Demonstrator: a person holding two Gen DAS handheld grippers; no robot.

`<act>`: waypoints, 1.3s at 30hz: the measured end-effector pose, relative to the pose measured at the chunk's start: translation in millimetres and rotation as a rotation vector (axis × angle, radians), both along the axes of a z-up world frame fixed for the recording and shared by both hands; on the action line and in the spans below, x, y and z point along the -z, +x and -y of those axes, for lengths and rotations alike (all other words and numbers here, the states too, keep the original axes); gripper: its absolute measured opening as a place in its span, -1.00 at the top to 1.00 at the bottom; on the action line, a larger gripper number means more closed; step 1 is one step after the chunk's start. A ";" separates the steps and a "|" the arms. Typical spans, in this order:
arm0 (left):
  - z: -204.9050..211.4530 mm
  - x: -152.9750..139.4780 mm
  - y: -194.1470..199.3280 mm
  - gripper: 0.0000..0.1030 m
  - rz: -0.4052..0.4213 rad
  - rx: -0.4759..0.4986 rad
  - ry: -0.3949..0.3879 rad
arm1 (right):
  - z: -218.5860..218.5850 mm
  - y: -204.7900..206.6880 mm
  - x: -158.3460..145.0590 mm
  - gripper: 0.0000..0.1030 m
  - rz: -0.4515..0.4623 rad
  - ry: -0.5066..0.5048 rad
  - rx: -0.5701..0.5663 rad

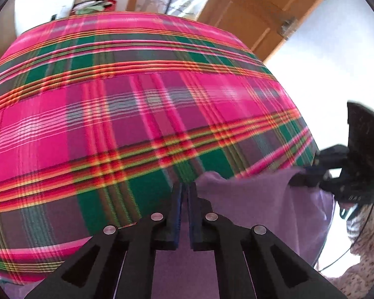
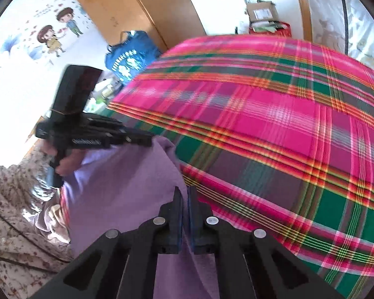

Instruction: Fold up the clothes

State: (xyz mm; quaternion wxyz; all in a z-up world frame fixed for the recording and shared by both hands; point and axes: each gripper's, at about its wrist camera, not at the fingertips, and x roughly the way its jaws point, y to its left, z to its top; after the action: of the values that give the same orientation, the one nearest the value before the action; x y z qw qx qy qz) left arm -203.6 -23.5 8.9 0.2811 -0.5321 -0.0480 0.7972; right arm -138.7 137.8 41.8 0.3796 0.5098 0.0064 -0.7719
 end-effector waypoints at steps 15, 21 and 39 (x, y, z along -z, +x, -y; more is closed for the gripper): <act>5.2 -23.9 28.9 0.68 -0.058 -0.062 0.017 | -85.1 16.5 -7.4 0.46 -0.033 0.128 0.230; 11.0 -26.6 43.4 0.65 -0.037 -0.084 0.074 | -147.0 44.4 -1.5 0.32 -0.004 0.179 0.410; 14.3 2.4 64.9 0.38 0.050 -0.136 0.058 | -204.6 96.1 6.9 0.15 -0.134 0.262 0.561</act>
State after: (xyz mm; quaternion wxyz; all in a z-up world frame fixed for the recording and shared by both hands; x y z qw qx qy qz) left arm -138.6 -37.9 6.5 0.2404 -0.5390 -0.1142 0.7991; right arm -42.5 342.4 34.8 0.0818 0.4842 -0.0098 -0.8711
